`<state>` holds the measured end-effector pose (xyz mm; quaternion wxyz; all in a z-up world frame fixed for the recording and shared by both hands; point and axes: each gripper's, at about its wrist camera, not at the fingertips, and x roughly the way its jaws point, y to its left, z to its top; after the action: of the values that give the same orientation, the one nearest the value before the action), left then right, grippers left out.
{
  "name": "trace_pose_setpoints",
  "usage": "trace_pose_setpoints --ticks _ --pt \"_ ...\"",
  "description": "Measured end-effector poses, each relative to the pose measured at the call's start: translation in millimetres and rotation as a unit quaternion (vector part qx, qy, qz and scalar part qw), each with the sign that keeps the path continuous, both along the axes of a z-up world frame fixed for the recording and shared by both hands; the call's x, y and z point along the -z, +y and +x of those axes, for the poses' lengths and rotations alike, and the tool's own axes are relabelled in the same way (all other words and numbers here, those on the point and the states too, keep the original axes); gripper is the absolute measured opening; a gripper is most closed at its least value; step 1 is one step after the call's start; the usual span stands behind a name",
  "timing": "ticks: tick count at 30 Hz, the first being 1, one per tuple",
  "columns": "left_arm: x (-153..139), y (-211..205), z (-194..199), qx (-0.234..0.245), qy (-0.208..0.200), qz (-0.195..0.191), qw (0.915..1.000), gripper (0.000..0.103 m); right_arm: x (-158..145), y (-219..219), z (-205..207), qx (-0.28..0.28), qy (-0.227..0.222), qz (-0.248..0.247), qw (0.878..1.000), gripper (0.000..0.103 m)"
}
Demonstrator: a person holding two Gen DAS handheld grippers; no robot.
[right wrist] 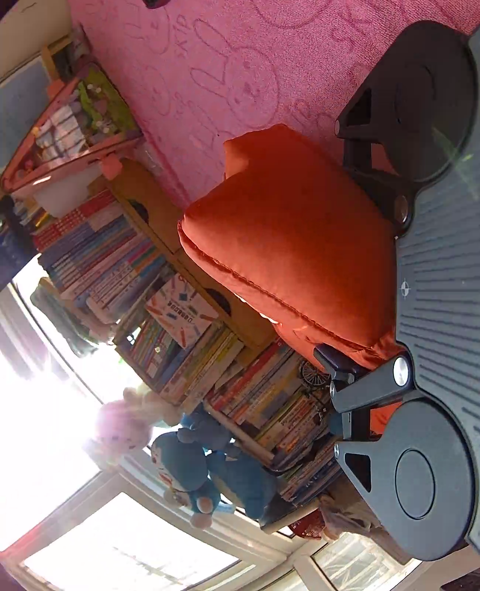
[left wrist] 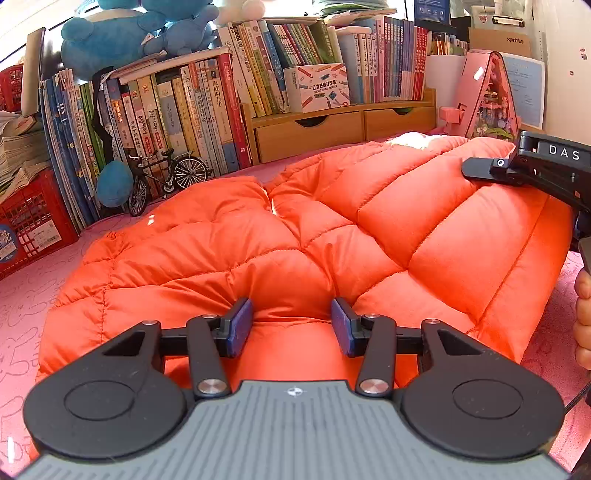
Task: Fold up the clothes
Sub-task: 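Lift the folded orange jacket upright with both grippers and roll it over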
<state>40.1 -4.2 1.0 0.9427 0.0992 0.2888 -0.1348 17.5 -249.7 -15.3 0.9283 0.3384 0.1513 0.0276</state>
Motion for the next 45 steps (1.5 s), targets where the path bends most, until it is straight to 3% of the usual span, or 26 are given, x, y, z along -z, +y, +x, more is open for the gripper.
trace_pose_setpoints --ticks 2,4,6,8,10,12,15,19,22,24,26,29,32,34,38,40,42,44,45 --pt "0 3 1 0.000 0.001 -0.012 0.9999 0.046 -17 18 -3 -0.008 -0.022 -0.066 0.998 0.062" --pt "-4 11 1 -0.004 0.007 -0.034 0.9994 0.046 -37 47 -7 -0.022 -0.052 -0.162 0.985 0.060" --pt "-10 22 0 -0.010 0.018 -0.066 0.9976 0.046 -51 76 -13 -0.039 -0.084 -0.254 0.963 0.060" --pt "-13 50 -2 -0.021 0.032 -0.132 0.9905 0.046 -60 106 -20 -0.058 -0.118 -0.339 0.932 0.059" --pt "-14 79 -8 -0.036 0.038 -0.183 0.9816 0.045 -65 135 -26 -0.078 -0.150 -0.417 0.893 0.058" --pt "-14 105 -17 -0.064 0.025 -0.204 0.9766 0.045 -64 160 -34 -0.098 -0.177 -0.477 0.855 0.058" --pt "-17 143 -34 -0.115 -0.002 -0.217 0.9693 0.045 -57 201 -50 -0.134 -0.222 -0.562 0.785 0.058" --pt "-34 190 -66 -0.182 -0.055 -0.252 0.9489 0.045 -35 255 -80 -0.195 -0.274 -0.647 0.685 0.058" --pt "-54 212 -91 -0.203 -0.115 -0.253 0.9388 0.046 -15 280 -91 -0.229 -0.294 -0.682 0.629 0.058" --pt "-66 210 -98 -0.198 -0.144 -0.242 0.9389 0.049 -3 292 -98 -0.245 -0.307 -0.700 0.597 0.058" --pt "-75 207 -99 -0.187 -0.162 -0.232 0.9406 0.053 4 298 -103 -0.253 -0.314 -0.709 0.579 0.058" --pt "-71 198 -83 -0.176 -0.148 -0.222 0.9476 0.053 9 302 -102 -0.261 -0.318 -0.722 0.556 0.061" --pt "-69 186 -71 -0.147 -0.143 -0.235 0.9500 0.053 16 301 -107 -0.272 -0.321 -0.735 0.532 0.065" --pt "-69 178 -63 -0.129 -0.144 -0.245 0.9501 0.053 24 301 -114 -0.275 -0.331 -0.746 0.509 0.065" --pt "-64 157 -37 -0.159 -0.143 -0.190 0.9583 0.053 36 301 -123 -0.276 -0.353 -0.759 0.473 0.065" --pt "-54 151 -26 -0.195 -0.138 -0.147 0.9597 0.055 35 293 -127 -0.273 -0.352 -0.755 0.482 0.070" --pt "-42 154 -23 -0.210 -0.127 -0.140 0.9591 0.055 34 286 -130 -0.269 -0.352 -0.750 0.491 0.078" --pt "-32 158 -23 -0.222 -0.118 -0.138 0.9580 0.055 29 267 -133 -0.255 -0.338 -0.738 0.525 0.084" --pt "-28 159 -24 -0.226 -0.116 -0.136 0.9576 0.055 26 254 -134 -0.246 -0.325 -0.726 0.554 0.085"
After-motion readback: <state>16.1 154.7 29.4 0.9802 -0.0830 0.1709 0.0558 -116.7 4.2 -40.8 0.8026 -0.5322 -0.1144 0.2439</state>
